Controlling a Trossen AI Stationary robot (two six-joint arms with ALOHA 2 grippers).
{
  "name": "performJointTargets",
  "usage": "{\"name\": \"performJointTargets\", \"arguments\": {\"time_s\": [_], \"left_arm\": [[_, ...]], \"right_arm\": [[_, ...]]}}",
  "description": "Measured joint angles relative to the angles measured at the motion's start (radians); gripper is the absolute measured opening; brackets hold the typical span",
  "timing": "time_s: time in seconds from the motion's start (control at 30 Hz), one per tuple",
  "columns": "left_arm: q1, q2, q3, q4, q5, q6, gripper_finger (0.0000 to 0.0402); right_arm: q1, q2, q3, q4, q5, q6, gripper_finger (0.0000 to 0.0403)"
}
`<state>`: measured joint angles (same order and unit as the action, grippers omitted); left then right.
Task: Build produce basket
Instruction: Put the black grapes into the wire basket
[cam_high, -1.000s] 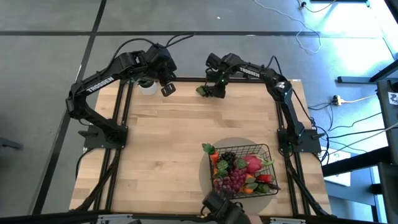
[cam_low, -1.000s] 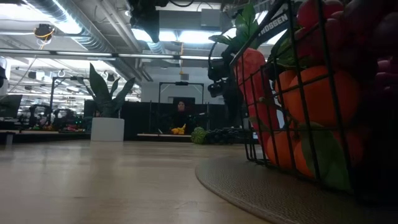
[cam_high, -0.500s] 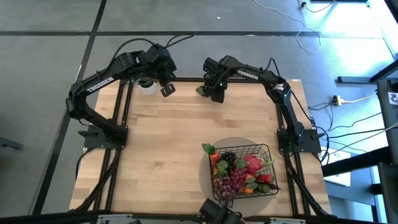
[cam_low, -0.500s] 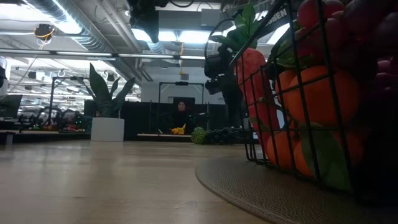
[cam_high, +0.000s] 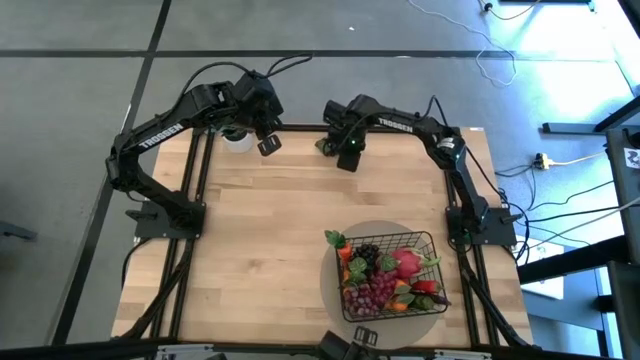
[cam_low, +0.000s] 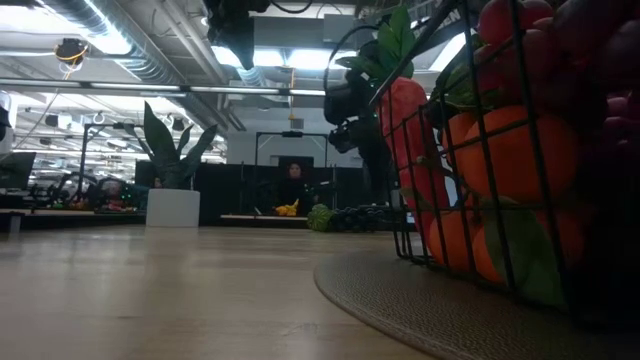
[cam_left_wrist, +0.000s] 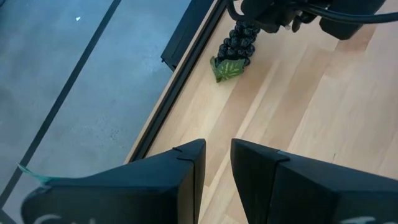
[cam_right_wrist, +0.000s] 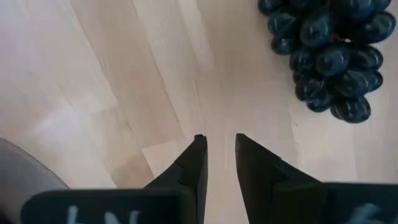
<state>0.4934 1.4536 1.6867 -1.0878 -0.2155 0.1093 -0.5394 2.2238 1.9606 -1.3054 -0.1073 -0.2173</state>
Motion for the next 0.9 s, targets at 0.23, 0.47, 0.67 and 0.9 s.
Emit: {"name": "performJointTargets", "arguments": {"time_s": [0.23, 0.47, 0.67, 0.9], "left_arm": [[0.0, 0.0, 0.0, 0.0, 0.0, 0.0, 0.0066], [0.0, 0.0, 0.0, -0.001, 0.0, 0.0, 0.0066], [0.0, 0.0, 0.0, -0.001, 0.0, 0.0, 0.0066], [0.0, 0.0, 0.0, -0.004, 0.0, 0.0, 0.0066]], "right_arm": [[0.004, 0.006, -0.033, 0.128, 0.001, 0.0, 0.0069], [0.002, 0.007, -0.071, 0.242, 0.084, -0.009, 0.0069], [-0.006, 0.007, -0.071, 0.266, 0.192, -0.002, 0.0069], [-0.024, 0.007, -0.071, 0.281, 0.193, 0.0, 0.0069]]}}
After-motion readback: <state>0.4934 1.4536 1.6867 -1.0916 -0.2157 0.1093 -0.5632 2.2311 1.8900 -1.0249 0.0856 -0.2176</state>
